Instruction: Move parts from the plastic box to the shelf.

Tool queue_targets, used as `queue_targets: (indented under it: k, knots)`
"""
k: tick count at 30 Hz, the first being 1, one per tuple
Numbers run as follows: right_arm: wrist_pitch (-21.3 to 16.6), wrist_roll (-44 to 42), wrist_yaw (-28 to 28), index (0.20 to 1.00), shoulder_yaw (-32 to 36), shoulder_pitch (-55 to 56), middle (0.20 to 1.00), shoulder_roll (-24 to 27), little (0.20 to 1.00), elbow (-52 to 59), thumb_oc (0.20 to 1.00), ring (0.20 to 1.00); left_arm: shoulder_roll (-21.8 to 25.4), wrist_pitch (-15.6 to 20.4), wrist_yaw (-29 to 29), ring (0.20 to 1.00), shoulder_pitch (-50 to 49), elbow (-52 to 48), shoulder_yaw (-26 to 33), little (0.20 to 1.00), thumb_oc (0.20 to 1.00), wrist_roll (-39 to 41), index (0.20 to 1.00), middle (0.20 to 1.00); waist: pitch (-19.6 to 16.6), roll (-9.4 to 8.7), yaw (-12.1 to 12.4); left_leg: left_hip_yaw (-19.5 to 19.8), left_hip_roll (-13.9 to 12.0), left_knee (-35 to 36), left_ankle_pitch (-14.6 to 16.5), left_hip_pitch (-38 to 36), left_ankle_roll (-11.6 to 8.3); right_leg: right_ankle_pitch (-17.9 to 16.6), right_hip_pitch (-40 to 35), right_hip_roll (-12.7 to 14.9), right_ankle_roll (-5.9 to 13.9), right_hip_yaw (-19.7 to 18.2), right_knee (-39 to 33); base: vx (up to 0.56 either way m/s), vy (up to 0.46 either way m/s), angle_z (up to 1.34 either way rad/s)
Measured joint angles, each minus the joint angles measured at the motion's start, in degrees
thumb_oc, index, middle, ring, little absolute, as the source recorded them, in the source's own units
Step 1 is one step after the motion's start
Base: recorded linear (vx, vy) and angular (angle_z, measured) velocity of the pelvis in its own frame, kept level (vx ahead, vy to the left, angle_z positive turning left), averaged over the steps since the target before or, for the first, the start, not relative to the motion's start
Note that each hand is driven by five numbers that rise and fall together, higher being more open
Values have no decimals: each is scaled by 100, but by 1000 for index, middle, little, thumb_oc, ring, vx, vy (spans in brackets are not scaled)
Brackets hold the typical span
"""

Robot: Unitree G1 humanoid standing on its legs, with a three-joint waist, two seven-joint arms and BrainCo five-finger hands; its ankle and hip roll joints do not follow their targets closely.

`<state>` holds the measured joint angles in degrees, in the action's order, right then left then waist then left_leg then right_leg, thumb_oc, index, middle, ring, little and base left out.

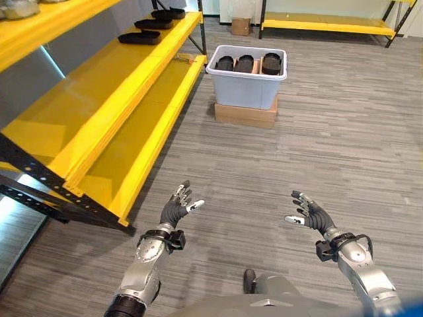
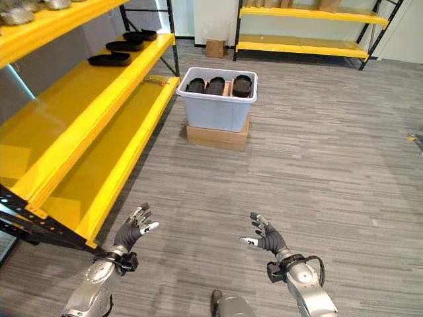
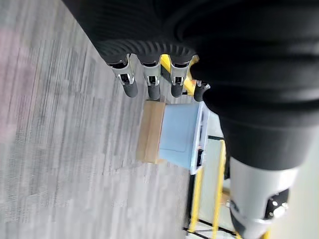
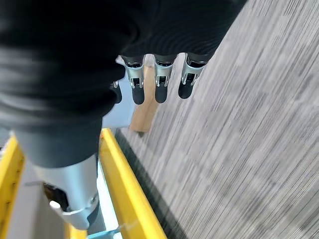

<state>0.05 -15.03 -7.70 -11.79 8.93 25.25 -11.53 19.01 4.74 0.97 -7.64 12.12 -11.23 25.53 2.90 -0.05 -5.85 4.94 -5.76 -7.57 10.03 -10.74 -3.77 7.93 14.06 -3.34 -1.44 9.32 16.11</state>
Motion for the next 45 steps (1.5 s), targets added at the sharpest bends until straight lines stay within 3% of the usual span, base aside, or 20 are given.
queue_targets:
  k: [4, 6, 9, 11, 13, 14, 17, 19, 20, 25, 27, 29, 30, 32, 34, 37, 38, 41, 44, 45]
  knots:
    - [-1, -105, 35, 1000, 41, 229, 1000, 36, 1000, -28, 1000, 1000, -28, 24, 14, 1000, 13, -10, -4, 1000, 1000, 89, 1000, 1000, 155, -176, 182, 254, 215, -3786, -347, 1739, -296, -199, -791, -167, -533, -169, -704, 177, -133, -19]
    - [1, -128, 78, 1000, 44, 246, 1000, 9, 1000, -16, 1000, 1000, -17, 24, 29, 1000, -43, -34, 15, 1000, 1000, 90, 1000, 1000, 305, -370, 300, 155, 396, -4251, -200, 2403, -90, -195, -1070, -143, -538, -290, -911, 232, -31, -15]
    - [-10, -128, 132, 1000, 164, 202, 1000, -145, 1000, 10, 1000, 1000, -61, 12, 36, 1000, -117, -92, 21, 1000, 1000, 91, 1000, 1000, 631, -648, 499, -190, 669, -2950, -121, 3275, 168, -159, -1589, -51, -432, -415, -1297, 238, 70, -21]
    - [-11, -127, 128, 1000, 185, 186, 1000, -202, 1000, 18, 1000, 1000, -40, 1, 25, 1000, -327, -93, 60, 1000, 1000, 92, 1000, 1000, 656, -618, 638, -275, 638, -1659, -517, 3448, 279, -145, -1942, -108, -469, -500, -1426, 479, 201, -64]
    - [-68, -118, 174, 1000, 215, 200, 1000, -208, 1000, -50, 1000, 1000, -70, 70, 39, 1000, -253, 123, 73, 1000, 1000, 86, 1000, 1000, 452, -370, 682, -162, 252, 577, -894, 3293, 182, 77, -2158, -331, 19, -609, -1690, 444, 224, -45]
    - [-66, -116, 173, 1000, 200, 121, 1000, -245, 1000, -183, 1000, 1000, -47, 65, 31, 1000, -138, 222, 92, 1000, 1000, 87, 1000, 1000, 570, -353, 657, -53, 204, 1081, -1025, 3201, 203, 66, -2379, -321, -96, -626, -1711, 480, 303, -20]
    - [-22, -106, 137, 1000, 145, 211, 1000, -249, 1000, -268, 1000, 1000, -162, 22, -6, 1000, -152, 268, 108, 1000, 1000, 83, 1000, 1000, 606, -467, 756, -328, 497, 303, -1226, 2926, 398, 301, -2988, 39, 264, -850, -1757, 303, 219, -48]
    - [-45, -106, 106, 1000, 165, 422, 1000, -126, 1000, 79, 1000, 1000, -272, 27, 13, 1000, -127, 234, -25, 1000, 1000, 81, 1000, 1000, 303, -10, 634, -517, 714, 63, -1530, 2422, 843, 382, -3093, -77, 381, -880, -1272, 413, 340, -36]
    - [-23, -107, 121, 1000, 121, 430, 1000, -322, 1000, 8, 1000, 1000, -232, 19, -5, 1000, -90, 280, -5, 1000, 1000, 80, 1000, 1000, 221, -102, 599, -455, 782, 252, -1690, 2169, 907, 469, -2931, 40, 410, -874, -731, 284, 265, -18]
    - [18, -104, -13, 1000, -302, 400, 1000, -664, 1000, 279, 1000, 1000, 10, 40, -88, 1000, 220, 42, -6, 1000, 1000, 79, 1000, 1000, 161, -451, 561, -330, 1318, 535, -1389, 1538, 1138, 566, -930, 791, 573, -710, 3322, 213, 232, 5]
    - [43, -95, -74, 1000, -279, 415, 1000, -608, 1000, 275, 1000, 1000, 148, 40, -104, 1000, 238, 16, 1, 1000, 1000, 79, 1000, 1000, 314, -240, 571, -299, 1404, 552, -1229, 1165, 1240, 493, -269, 1000, 677, -634, 3636, 373, 248, 45]
    - [41, -46, -82, 1000, -163, 508, 1000, -599, 1000, 339, 1000, 1000, 156, 31, -114, 1000, 62, -9, 66, 1000, 1000, 80, 1000, 1000, 432, -42, 540, -238, 1392, 321, -643, 1023, 1311, 502, 190, 1001, 654, -499, 3561, 414, 165, 14]
    - [52, -41, -77, 1000, -133, 512, 1000, -654, 1000, 309, 1000, 1000, 222, -24, -130, 1000, 25, -5, 25, 1000, 1000, 77, 1000, 1000, 530, 57, 514, -189, 1399, 447, -647, 832, 1242, 561, 363, 1036, 570, -185, 3441, 312, 40, 2]
    - [94, -44, -90, 1000, -196, 650, 1000, -632, 1000, 273, 1000, 1000, 207, -48, -92, 1000, -17, 35, 34, 1000, 1000, 79, 1000, 1000, 537, -41, 438, -367, 1314, 644, -335, 543, 574, 419, 518, 744, 408, -210, 1965, 264, -2, 33]
    - [100, -50, -70, 1000, -167, 687, 1000, -601, 1000, 265, 1000, 1000, 197, -47, -80, 1000, 72, 11, 44, 1000, 1000, 80, 1000, 1000, 609, -208, 252, -779, 1387, 511, -362, 490, 1162, -17, 601, 1044, 496, 125, 710, 355, -49, 66]
    - [124, -45, -62, 1000, -169, 554, 1000, -617, 1000, 259, 1000, 1000, 101, -73, -88, 1000, -16, 47, 117, 1000, 1000, 77, 1000, 1000, 582, -245, 339, -735, 1449, 648, -86, 95, 1071, -845, 689, 1029, 615, 607, -839, 303, -43, 9]
    - [121, -43, -61, 1000, -166, 467, 1000, -611, 1000, 257, 1000, 1000, 81, -77, -85, 1000, -19, 51, 118, 1000, 1000, 77, 1000, 1000, 614, -218, 328, -689, 1415, 667, -68, -137, 1042, -1027, 637, 907, 447, 726, -1245, 519, -78, 12]
    - [122, -38, -63, 1000, -171, 401, 1000, -556, 1000, 270, 1000, 1000, -140, -73, -65, 1000, 26, 51, 163, 1000, 1000, 74, 1000, 1000, 591, -74, 202, -383, 1210, 642, 149, -654, 666, -1166, 257, 626, 416, 1064, -1425, 386, -66, 50]
    - [127, -37, -64, 1000, -123, 513, 1000, -440, 1000, 175, 1000, 1000, -394, -70, 28, 1000, -63, 46, 126, 1000, 1000, 70, 1000, 1000, 408, -59, 224, -237, 1302, 152, 189, -1023, 297, -1795, -276, 463, -568, 456, -1442, 236, -65, 33]
    - [148, -37, -65, 1000, -62, 453, 1000, -431, 1000, 298, 1000, 1000, -227, -50, 70, 1000, -204, -178, 98, 1000, 1000, 69, 1000, 1000, 396, -168, 373, -407, 1300, -83, 487, -699, 209, -1825, -602, 508, -548, 228, -1760, 497, -159, -7]
